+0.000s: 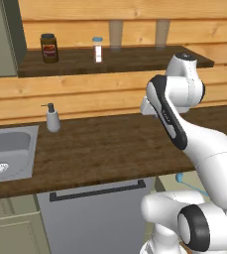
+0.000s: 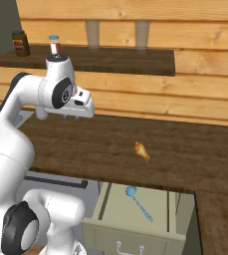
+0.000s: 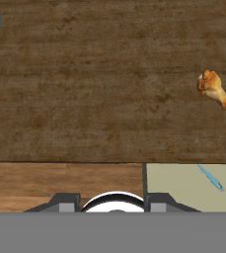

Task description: Pick the ladle from the drawer and place it on the counter.

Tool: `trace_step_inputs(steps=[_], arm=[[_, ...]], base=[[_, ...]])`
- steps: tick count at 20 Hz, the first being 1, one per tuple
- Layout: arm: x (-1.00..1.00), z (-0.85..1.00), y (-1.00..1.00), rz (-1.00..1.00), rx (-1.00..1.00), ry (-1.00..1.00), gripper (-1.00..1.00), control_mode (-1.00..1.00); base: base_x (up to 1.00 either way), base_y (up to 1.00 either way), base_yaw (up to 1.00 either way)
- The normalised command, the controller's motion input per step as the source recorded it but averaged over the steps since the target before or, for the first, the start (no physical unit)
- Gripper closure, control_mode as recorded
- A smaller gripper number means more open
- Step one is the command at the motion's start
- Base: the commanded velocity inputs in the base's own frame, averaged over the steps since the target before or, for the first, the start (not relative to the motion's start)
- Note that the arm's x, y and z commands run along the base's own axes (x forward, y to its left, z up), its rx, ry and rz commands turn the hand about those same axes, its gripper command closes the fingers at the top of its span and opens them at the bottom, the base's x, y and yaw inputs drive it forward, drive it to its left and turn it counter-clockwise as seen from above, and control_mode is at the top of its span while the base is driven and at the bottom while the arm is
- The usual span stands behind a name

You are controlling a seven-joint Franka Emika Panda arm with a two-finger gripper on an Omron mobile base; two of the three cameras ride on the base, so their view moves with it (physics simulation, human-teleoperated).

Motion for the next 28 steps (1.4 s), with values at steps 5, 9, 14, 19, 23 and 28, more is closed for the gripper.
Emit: trace_step_inputs(steps=[5,9,14,19,23,28], arm=[[0.00,0.00,0.00,0.00,0.00,0.00,-1.00,1.00],[0.00,0.00,0.00,0.00,0.00,0.00,-1.00,1.00],[0.00,0.00,0.00,0.00,0.00,0.00,-1.00,1.00],[0.00,0.00,0.00,0.00,0.00,0.00,-1.00,1.00],[0.00,0.00,0.00,0.00,0.00,0.00,-1.00,1.00],[0.00,0.00,0.00,0.00,0.00,0.00,-1.00,1.00]], base=[[0.00,0.00,0.00],[0.00,0.19,0.00],[0.03,0.42,-0.01],[0.24,0.13,-0.02],[0.43,0.07,-0.05],[0.21,0.01,-0.01]])
